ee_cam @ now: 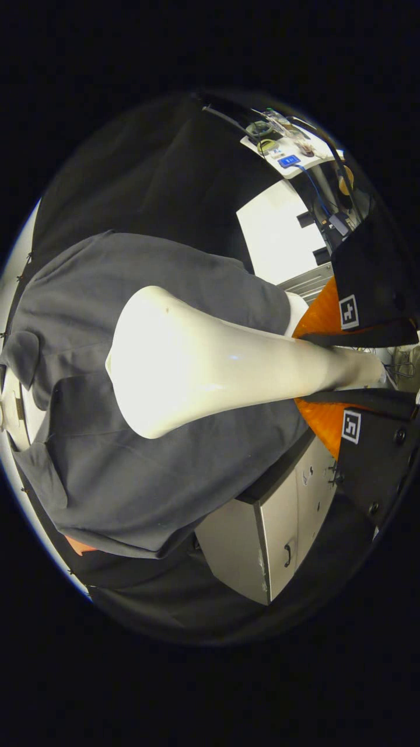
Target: Iron the clothes twice with a garment steamer, once on the left side and once on the right side.
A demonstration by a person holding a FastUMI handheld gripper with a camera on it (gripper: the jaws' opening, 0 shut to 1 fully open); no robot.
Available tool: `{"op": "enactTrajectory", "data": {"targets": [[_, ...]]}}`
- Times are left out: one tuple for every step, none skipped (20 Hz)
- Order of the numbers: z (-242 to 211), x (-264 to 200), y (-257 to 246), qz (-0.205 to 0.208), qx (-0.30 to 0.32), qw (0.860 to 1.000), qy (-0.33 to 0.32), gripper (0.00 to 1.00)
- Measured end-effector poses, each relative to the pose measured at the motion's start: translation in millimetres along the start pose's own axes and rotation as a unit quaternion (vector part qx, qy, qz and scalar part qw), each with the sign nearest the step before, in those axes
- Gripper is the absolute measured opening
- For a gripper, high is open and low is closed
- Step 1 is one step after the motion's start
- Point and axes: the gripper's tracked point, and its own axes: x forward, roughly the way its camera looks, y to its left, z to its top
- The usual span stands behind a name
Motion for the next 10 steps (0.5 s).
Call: {"op": "enactTrajectory", "data": {"targets": [[10.0, -3.9, -3.4, -0.001, 0.0, 1.0, -0.007, 0.36], [19.6, -7.7, -5.3, 0.0, 0.0, 1.0, -0.013, 0.36], [29.1, -12.4, -9.4, 0.0, 0.0, 1.0, -0.02, 0.36], [37.9, -16.5, -12.8, 0.0, -0.001, 1.0, -0.026, 0.36], [47.2, -19.9, -15.9, 0.0, -0.003, 0.999, -0.033, 0.36], [57.1, -23.4, -19.5, -0.001, -0.006, 0.999, -0.04, 0.36], [66.5, -27.4, -21.8, -0.001, -0.007, 0.999, -0.046, 0.36], [77.4, -30.8, -22.1, -0.001, -0.008, 0.999, -0.052, 0.36], [87.0, -33.0, -23.9, 0.0, -0.007, 0.998, -0.058, 0.36], [96.4, -35.3, -26.3, 0.001, -0.007, 0.998, -0.064, 0.36]]}}
